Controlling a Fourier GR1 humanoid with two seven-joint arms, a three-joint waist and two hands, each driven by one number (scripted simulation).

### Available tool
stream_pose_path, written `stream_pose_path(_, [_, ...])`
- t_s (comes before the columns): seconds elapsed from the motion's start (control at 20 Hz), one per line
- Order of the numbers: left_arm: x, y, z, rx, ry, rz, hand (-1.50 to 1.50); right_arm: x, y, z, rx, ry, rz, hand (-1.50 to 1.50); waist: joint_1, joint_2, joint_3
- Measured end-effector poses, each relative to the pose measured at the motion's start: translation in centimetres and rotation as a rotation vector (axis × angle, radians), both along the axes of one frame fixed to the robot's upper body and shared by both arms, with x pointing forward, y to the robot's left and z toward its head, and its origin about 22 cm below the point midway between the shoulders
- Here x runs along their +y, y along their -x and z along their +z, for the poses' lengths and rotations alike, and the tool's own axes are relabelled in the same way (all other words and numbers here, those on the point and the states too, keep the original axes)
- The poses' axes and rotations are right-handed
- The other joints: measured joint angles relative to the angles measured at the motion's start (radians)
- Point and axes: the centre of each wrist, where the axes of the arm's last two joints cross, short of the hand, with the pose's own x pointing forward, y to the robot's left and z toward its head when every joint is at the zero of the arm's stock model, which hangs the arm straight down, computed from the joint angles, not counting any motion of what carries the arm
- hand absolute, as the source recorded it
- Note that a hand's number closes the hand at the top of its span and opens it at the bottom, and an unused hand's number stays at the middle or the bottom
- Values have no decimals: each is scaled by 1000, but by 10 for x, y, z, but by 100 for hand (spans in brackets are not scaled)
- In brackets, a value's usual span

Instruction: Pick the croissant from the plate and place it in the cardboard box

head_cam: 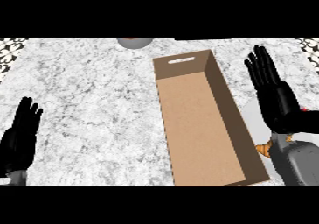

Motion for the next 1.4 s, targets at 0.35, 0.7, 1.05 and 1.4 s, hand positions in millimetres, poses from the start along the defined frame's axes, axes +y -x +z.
stream_pose_path(0.35, [0, -1, 9, 29, -211, -74, 0, -81, 3, 6, -60, 89, -418, 150, -25, 28, -27])
stream_pose_path(0.7, [-19, 2, 4, 102, -288, -161, 0, -127, 30, -39, 20, 84, -984, -150, -15, 25, -25])
stream_pose_path(1.05, [-29, -5, 12, 117, -315, -187, 0, -149, 80, -52, 162, 351, -1007, -150, 4, 22, -28])
stream_pose_path(1.4, [-34, -4, 11, 122, -316, -199, 0, -166, 103, -28, 497, 672, -801, -150, 14, 22, -32])
